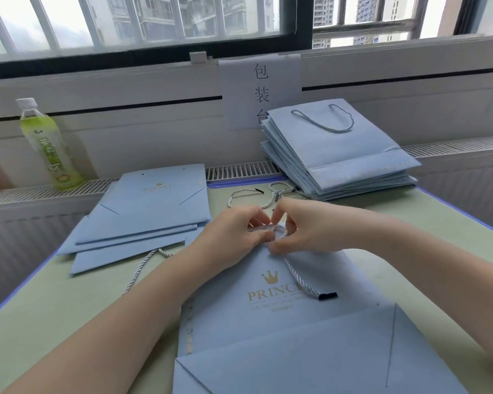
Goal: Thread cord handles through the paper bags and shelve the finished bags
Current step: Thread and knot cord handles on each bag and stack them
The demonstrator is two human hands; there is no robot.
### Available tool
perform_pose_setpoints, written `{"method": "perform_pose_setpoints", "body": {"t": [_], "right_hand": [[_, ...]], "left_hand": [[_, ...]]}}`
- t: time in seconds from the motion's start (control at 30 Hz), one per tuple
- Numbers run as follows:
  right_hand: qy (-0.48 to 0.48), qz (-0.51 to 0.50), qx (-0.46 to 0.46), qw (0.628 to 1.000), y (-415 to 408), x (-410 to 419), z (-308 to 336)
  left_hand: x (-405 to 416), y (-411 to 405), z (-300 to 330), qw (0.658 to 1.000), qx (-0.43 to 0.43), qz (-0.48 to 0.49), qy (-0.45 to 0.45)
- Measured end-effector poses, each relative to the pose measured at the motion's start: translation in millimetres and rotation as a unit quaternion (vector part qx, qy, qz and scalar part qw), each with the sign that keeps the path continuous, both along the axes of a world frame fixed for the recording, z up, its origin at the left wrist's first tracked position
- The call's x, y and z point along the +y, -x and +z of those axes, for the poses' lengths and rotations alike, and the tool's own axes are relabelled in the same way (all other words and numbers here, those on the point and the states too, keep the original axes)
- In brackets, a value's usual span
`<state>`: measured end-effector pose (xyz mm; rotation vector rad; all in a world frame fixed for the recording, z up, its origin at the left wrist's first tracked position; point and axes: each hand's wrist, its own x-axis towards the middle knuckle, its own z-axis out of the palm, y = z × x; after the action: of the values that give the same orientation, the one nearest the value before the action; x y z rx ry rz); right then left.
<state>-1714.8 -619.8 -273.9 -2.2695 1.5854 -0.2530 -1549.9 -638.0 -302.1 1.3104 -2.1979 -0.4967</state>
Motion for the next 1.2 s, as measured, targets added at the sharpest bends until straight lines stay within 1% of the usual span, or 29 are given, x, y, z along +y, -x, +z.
{"method": "perform_pose_setpoints", "body": {"t": [0.1,0.17,0.23,0.3,0.4,0.47,0.53,0.6,0.63,0.7,0.77,0.8,0.87,0.93,0.97,1.1,1.2], "right_hand": [[-0.03,0.005,0.002,1.0,-2.7,3.9,3.3],[-0.021,0.004,-0.006,1.0,-2.9,3.2,2.2],[0.027,-0.012,0.029,0.999,-2.3,2.2,2.2],[0.083,-0.039,0.078,0.993,0.2,0.5,4.9],[0.138,-0.068,0.089,0.984,10.4,-5.8,6.8],[0.135,-0.073,0.102,0.983,14.7,-10.0,3.0],[0.116,-0.082,0.119,0.983,14.3,-14.9,-4.5],[0.115,-0.111,0.095,0.983,11.4,-16.3,-7.4],[0.131,-0.127,0.068,0.981,10.1,-15.8,-5.8],[0.217,-0.132,-0.003,0.967,9.0,-13.5,-1.3],[0.308,-0.083,-0.081,0.944,6.2,-9.5,3.4],[0.325,-0.053,-0.115,0.937,3.5,-6.9,5.4],[0.328,-0.007,-0.157,0.931,-1.4,-3.3,6.0],[0.341,0.013,-0.149,0.928,-3.4,-3.9,3.8],[0.35,0.014,-0.138,0.927,-3.1,-5.3,2.2],[0.354,0.035,-0.15,0.923,-0.1,-7.8,2.1],[0.348,0.06,-0.148,0.924,0.9,-6.9,3.2]], "left_hand": [[0.8,-0.1,1.6,1.0,-0.001,0.009,-0.007],[1.3,-0.7,4.0,1.0,-0.006,0.022,0.009],[2.9,-2.0,8.5,0.997,-0.017,0.068,0.044],[6.2,-4.5,15.2,0.985,-0.046,0.142,0.086],[7.6,-11.3,22.3,0.956,-0.141,0.215,0.144],[6.2,-16.5,24.2,0.944,-0.179,0.231,0.151],[4.8,-19.2,23.0,0.945,-0.19,0.23,0.133],[5.3,-16.7,20.5,0.952,-0.186,0.208,0.129],[6.0,-14.3,19.4,0.958,-0.172,0.19,0.131],[7.3,-8.1,18.0,0.978,-0.102,0.133,0.124],[7.6,-1.6,18.1,0.992,-0.016,0.062,0.11],[7.8,1.2,17.2,0.993,0.017,0.029,0.117],[10.8,4.6,14.3,0.986,0.056,-0.012,0.157],[12.8,5.4,13.1,0.977,0.09,-0.017,0.19],[13.2,5.9,13.5,0.975,0.113,-0.014,0.188],[12.7,7.3,16.6,0.978,0.182,-0.018,0.103],[11.4,7.1,13.6,0.979,0.184,-0.024,0.089]]}}
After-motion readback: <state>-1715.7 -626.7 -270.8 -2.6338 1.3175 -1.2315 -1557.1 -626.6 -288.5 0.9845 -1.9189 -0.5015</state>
